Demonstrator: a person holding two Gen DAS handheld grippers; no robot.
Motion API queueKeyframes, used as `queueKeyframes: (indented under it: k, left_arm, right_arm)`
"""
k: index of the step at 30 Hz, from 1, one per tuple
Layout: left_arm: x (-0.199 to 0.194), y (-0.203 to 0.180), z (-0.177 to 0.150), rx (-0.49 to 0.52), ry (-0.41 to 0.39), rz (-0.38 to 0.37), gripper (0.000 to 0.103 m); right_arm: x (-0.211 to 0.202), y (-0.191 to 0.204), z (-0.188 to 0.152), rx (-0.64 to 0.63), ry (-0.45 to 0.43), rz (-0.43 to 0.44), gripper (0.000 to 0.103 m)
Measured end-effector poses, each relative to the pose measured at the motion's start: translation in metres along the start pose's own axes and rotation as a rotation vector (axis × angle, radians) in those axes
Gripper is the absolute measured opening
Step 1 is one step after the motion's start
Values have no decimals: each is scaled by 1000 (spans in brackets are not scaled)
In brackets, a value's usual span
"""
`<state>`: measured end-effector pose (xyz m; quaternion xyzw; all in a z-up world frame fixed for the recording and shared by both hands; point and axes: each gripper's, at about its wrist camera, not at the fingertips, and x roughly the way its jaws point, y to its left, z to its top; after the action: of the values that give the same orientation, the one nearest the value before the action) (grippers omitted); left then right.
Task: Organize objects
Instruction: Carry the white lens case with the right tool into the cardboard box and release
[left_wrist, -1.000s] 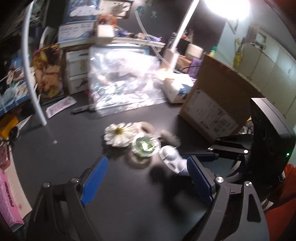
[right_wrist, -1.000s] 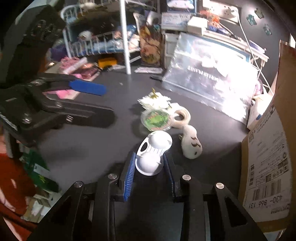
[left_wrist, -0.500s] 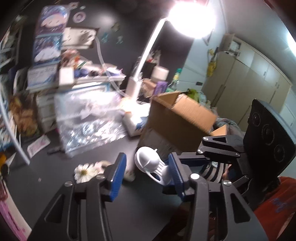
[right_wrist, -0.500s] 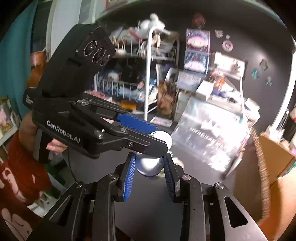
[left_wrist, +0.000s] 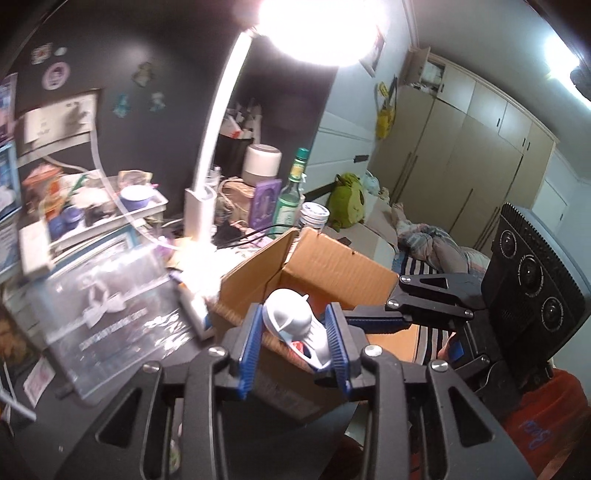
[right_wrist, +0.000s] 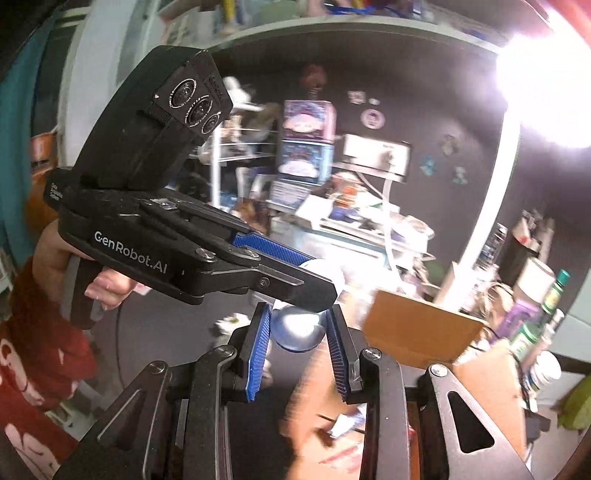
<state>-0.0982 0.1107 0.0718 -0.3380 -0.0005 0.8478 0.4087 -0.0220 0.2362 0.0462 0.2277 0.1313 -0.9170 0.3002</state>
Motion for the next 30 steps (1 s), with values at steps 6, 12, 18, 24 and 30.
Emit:
queueKeyframes:
  k: [6,12,18,24,30]
  left_arm:
    - [36,-7,20,16,72,0,32]
    - [41,-14,26,64,75,57,57]
    - [25,-8,22,52,38,89,59]
    - [-1,8,7,12,-2,117,63]
    - [-41,26,-20,-20,-67,196,70]
  right_arm:
    - [2,-40,-5,66,65,-17,26]
    - [13,-58,-10,103,151,3,45]
    - [12,-59,-12,98,154,-1,45]
    - [11,-52,-7,89,148,-16,45]
    - [6,-26,4,74,85,48,45]
